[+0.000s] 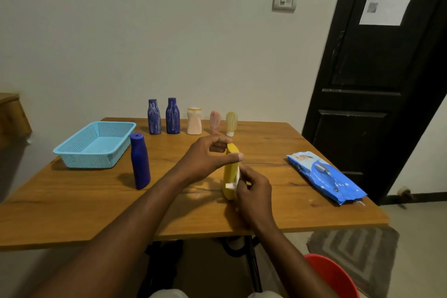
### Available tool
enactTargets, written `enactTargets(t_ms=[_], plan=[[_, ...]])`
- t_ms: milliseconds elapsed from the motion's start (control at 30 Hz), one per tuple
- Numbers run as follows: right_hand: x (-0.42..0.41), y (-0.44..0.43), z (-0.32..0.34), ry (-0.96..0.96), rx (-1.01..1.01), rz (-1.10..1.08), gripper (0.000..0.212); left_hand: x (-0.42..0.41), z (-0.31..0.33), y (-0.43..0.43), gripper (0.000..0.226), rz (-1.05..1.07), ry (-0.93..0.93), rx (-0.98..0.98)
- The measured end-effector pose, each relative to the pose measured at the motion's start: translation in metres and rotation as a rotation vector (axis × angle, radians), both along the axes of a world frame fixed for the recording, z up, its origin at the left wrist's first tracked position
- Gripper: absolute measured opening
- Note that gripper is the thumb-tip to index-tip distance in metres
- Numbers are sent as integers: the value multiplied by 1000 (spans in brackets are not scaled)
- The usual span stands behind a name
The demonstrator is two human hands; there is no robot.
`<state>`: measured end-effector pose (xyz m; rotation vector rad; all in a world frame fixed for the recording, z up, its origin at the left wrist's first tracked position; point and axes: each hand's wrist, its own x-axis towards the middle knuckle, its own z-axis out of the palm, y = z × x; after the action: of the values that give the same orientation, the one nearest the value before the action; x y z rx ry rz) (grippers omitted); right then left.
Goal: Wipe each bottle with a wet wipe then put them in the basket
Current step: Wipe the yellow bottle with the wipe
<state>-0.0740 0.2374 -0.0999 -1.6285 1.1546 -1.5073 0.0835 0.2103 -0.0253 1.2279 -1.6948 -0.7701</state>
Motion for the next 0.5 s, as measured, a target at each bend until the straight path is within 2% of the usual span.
enactTargets(t_ms=[167, 233, 333, 500], plan=[[1, 11, -19, 184, 105, 67, 32, 2, -3, 1, 66, 70, -30, -38], [4, 16, -21, 160, 101, 59, 29, -1, -4, 1, 68, 85, -44, -62], [7, 20, -22, 92, 92, 0, 38, -5, -1, 3, 67, 88, -88, -81], [12, 7, -18, 133, 75, -44, 48, 5, 12, 6, 49, 55, -156, -76]])
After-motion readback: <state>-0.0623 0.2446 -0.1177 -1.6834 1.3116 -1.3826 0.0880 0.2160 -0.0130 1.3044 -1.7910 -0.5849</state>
